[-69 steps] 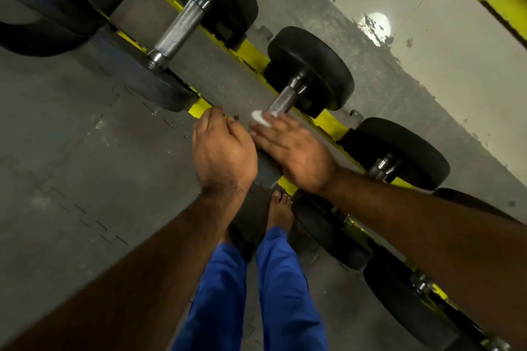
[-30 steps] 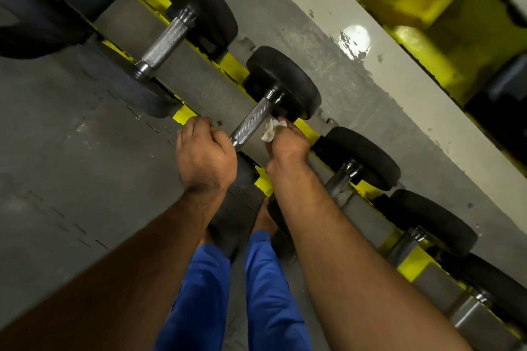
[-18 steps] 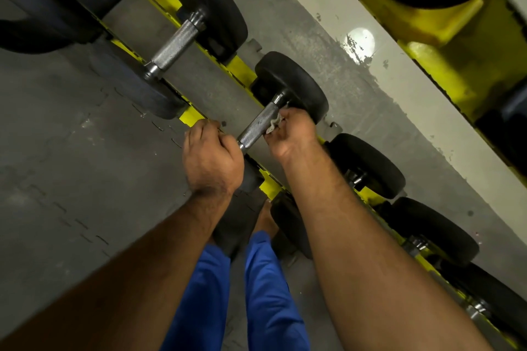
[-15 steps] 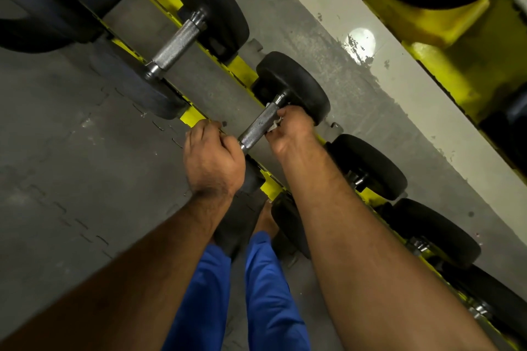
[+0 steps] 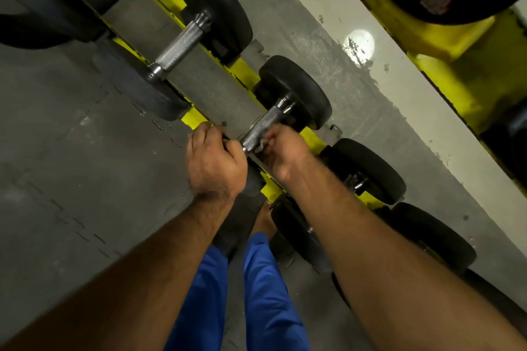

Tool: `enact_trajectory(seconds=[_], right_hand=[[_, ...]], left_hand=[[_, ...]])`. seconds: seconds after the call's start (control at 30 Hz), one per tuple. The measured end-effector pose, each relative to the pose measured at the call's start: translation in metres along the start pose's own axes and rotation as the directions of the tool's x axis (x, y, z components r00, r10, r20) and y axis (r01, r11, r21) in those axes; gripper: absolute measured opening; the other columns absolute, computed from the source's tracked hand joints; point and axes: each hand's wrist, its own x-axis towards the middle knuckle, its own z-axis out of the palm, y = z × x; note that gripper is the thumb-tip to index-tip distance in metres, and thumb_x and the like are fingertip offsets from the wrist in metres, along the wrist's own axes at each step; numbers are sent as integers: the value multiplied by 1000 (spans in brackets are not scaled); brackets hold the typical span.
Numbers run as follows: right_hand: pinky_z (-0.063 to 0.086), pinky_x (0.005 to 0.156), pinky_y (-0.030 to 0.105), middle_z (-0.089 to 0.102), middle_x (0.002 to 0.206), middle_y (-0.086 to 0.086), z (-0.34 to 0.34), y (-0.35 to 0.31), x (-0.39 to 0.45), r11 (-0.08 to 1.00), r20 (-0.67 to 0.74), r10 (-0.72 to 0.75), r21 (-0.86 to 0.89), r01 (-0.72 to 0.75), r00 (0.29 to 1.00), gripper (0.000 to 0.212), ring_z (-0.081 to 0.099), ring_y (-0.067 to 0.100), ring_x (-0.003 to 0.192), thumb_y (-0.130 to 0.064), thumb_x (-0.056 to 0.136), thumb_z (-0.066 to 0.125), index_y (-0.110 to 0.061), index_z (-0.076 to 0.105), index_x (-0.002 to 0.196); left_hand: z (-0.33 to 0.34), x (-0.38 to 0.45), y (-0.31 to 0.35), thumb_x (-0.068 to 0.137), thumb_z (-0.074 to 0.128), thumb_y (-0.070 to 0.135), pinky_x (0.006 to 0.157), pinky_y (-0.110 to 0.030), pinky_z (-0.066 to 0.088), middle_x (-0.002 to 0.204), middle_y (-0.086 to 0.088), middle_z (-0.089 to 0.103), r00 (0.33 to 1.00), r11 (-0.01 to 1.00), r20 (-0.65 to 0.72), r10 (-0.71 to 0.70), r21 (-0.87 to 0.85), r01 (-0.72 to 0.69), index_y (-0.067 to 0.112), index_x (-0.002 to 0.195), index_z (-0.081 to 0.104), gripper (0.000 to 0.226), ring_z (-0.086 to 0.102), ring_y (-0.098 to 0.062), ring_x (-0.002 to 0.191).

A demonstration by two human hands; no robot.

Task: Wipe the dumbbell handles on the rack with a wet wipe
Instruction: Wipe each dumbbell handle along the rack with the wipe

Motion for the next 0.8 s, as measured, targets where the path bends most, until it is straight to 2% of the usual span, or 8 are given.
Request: enact_trajectory(seconds=[0.1,0.23,0.27,0.4,0.5,0.57,0.7,0.8], right_hand=[[49,67,29,56,79,6,-1,-18,12,989,-42,-66,129,70,997,18,55,15,72,2,84,42,-11,54,82],[46,53,23,47,44,-1,-5,7,-8,995,33,31,-101,-27,999,29,45,9,37,4,85,39,-10,48,62],[45,55,24,45,44,0,-7,9,-7,991,70,73,-118,-64,995,28,44,10,37,2,85,40,-11,47,60],[52,75,32,64,89,10,1,-7,10,999,22,-1,40,0,1000,13,60,20,77,-5,83,52,-9,61,92],[49,52,23,59,74,10,4,15,1,994,58,67,-89,-61,996,8,53,17,55,-3,82,55,-8,61,79],[44,44,22,55,68,8,3,13,2,985,66,114,-138,-104,991,12,48,16,49,-2,82,54,-8,57,72],[51,66,27,60,82,7,5,-14,24,978,-11,-4,209,7,1000,17,59,14,70,5,87,51,-8,57,79],[49,59,23,65,86,5,8,3,19,985,2,-10,173,10,1000,15,57,11,64,4,86,54,-9,61,86]], left_hand=[[1,1,-2,81,39,24,96,-55,45,107,-15,65,1000,1000,-8,-5,-4,5,2,99,67,39,57,-33,107],[0,0,0,82,39,23,96,-54,44,107,-15,65,1000,1000,-12,7,0,-7,2,99,67,38,57,-33,106],[0,0,0,82,39,23,96,-53,45,107,-15,65,1000,1000,-10,7,-3,-7,2,98,67,38,57,-32,106],[1,0,-2,83,38,24,95,-47,45,108,-13,65,1000,1000,-22,8,-9,-8,3,100,67,39,57,-31,105],[0,0,-1,83,37,25,97,-49,45,109,-14,65,1000,1000,-19,14,5,-14,3,103,67,42,57,-31,107],[0,0,0,83,38,24,97,-52,45,109,-15,65,1000,1000,-18,14,5,-14,3,102,67,41,58,-32,107],[1,-1,0,83,39,23,97,-53,45,107,-14,66,999,1000,-44,16,-15,-16,3,101,67,39,58,-32,107],[2,0,0,83,39,22,97,-54,45,106,-15,66,999,1000,-46,16,-16,-17,1,101,67,39,59,-33,107]])
